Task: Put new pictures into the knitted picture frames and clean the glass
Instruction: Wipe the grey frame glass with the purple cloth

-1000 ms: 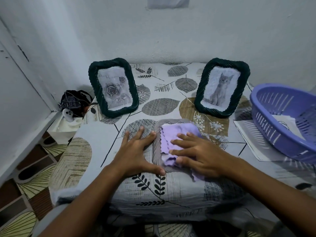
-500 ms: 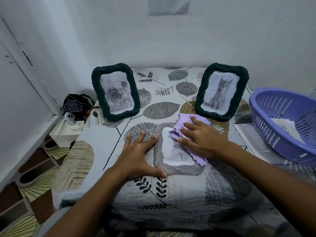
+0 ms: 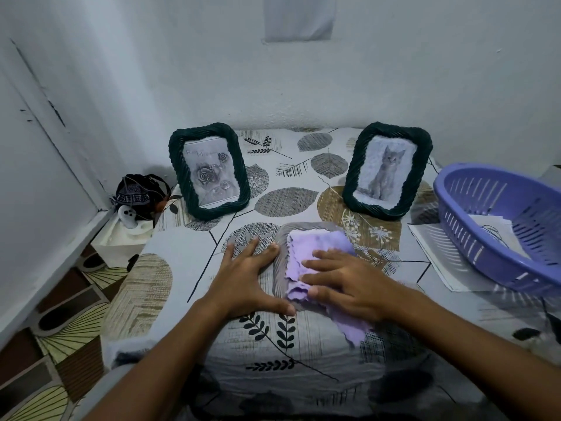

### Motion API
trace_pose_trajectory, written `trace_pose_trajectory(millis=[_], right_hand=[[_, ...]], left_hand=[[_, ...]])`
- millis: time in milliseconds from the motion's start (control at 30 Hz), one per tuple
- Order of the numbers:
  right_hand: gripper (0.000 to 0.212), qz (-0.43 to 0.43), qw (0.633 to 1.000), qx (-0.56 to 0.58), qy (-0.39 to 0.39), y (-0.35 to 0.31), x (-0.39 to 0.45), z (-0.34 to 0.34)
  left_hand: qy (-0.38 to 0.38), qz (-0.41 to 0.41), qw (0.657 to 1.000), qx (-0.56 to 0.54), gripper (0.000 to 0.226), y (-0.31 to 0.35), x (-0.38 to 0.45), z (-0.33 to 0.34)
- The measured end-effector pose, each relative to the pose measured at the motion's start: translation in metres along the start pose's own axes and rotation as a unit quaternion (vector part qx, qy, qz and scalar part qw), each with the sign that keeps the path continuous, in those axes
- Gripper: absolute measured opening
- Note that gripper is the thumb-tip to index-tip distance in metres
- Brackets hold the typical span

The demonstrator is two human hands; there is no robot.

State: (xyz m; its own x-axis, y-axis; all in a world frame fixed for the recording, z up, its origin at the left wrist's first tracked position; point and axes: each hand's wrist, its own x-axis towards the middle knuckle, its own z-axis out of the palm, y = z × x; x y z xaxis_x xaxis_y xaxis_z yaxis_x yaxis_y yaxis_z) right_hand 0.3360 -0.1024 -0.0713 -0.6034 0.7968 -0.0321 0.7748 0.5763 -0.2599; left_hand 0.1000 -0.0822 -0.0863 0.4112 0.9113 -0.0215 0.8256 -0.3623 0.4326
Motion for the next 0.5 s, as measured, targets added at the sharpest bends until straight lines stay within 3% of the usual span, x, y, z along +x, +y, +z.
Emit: trace_pose_trajectory(millis=[133,233,400,500], right_hand=[[0.075,-0.009,1.0,0.024,0.011,0.008,-0.016,-0.004],[0.061,0.023,0.995,0.092,0.027,0.006,-0.014,-0.006],[0.037,0.152,0.938,0.199,0.24,0.006,-0.012,-0.011],[0.042,0.272,0.893,0.242,0.265,0.014,-0.014,-0.018]], left_hand=[[-0.013,-0.036,0.999,-0.025,0.144,0.003,-0.004,-0.003],[-0.016,-0.042,0.999,-0.029,0.143,0.006,-0.006,-0.005],[-0.017,-0.031,0.999,-0.026,0.144,0.013,-0.009,-0.011],[-0.021,-0.025,0.999,-0.018,0.138,0.015,-0.012,-0.012]])
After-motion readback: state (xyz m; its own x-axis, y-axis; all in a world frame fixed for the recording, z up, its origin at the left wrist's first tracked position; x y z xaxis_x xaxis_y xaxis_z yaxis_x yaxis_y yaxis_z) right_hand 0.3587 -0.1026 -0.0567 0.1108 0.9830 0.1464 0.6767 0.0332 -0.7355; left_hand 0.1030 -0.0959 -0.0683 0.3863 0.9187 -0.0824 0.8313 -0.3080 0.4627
